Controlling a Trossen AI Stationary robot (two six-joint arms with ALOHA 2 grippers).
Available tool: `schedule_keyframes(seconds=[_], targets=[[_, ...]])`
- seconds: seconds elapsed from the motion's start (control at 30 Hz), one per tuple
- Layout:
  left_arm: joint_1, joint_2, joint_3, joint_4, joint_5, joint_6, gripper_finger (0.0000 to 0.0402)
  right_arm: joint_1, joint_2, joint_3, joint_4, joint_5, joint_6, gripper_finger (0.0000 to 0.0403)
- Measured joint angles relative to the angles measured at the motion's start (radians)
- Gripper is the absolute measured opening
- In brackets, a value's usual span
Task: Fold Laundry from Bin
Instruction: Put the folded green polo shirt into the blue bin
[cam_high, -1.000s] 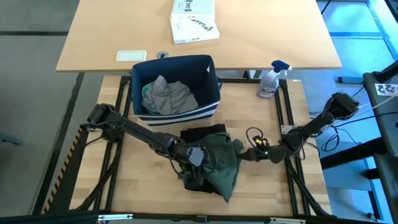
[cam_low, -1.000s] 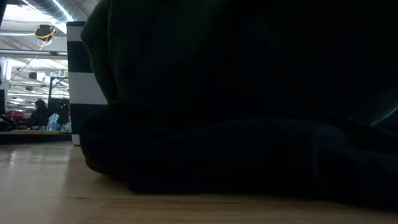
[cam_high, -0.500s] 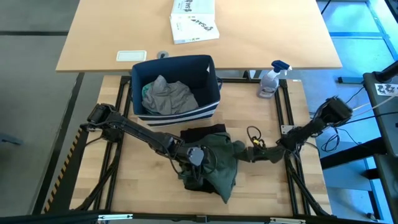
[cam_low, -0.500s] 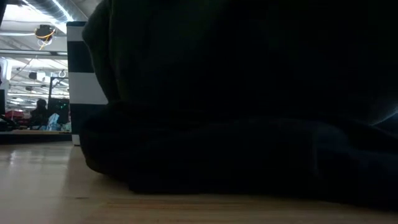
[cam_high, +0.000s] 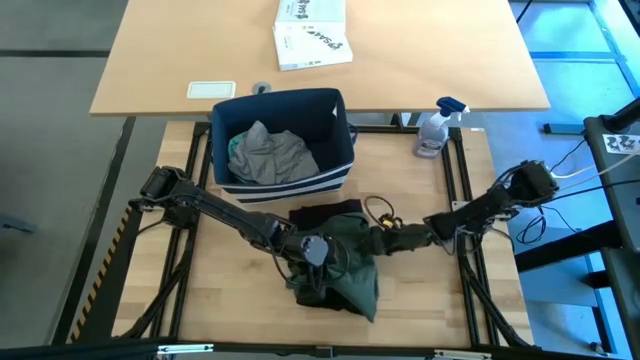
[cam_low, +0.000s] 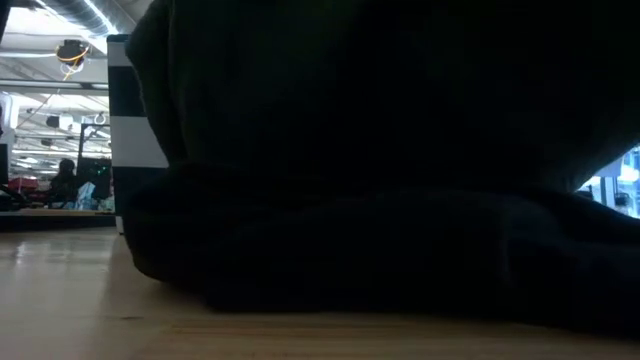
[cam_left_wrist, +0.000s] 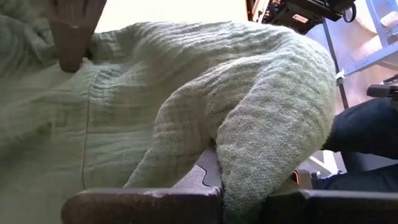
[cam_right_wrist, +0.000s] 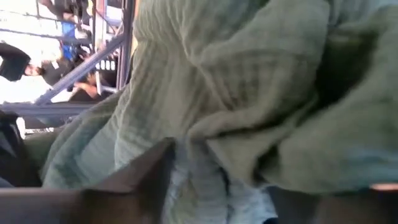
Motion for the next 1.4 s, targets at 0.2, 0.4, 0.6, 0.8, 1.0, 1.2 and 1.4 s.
schedule_keyframes(seconds=[0.2, 0.4, 0.6, 0.8, 1.0, 1.2, 1.4], targets=[[-0.01, 0.0, 0.0, -0.001, 0.031, 0.0, 0.0002, -0.017, -0.016, 0.004, 0.0, -0.047, -0.088, 0.0037], [-0.022, -0.032, 0.0, -0.017, 0.072, -0.005, 0.0002, -0.017, -0.133, 0.003, -0.001, -0.055, -0.132, 0.0008], [-0.023, -0.158, 0.0, -0.06, 0.044, -0.008, 0.0002, -0.017, -0.347, 0.014, -0.057, -0.014, -0.179, 0.0004], [-0.017, -0.326, 0.001, -0.066, -0.052, -0.003, 0.0002, -0.029, -0.549, 0.159, -0.329, -0.007, -0.282, 0.0002], [0.014, -0.458, 0.001, -0.097, -0.203, 0.055, 0.0002, -0.115, -0.602, 0.438, -0.678, -0.017, -0.481, 0.0001], [0.077, -0.561, 0.001, -0.101, -0.372, 0.129, 0.0002, -0.252, -0.581, 0.668, -0.808, -0.048, -0.663, 0.0001], [0.144, -0.648, 0.001, -0.083, -0.475, 0.249, 0.0002, -0.379, -0.519, 0.837, -0.825, -0.136, -0.771, 0.0]])
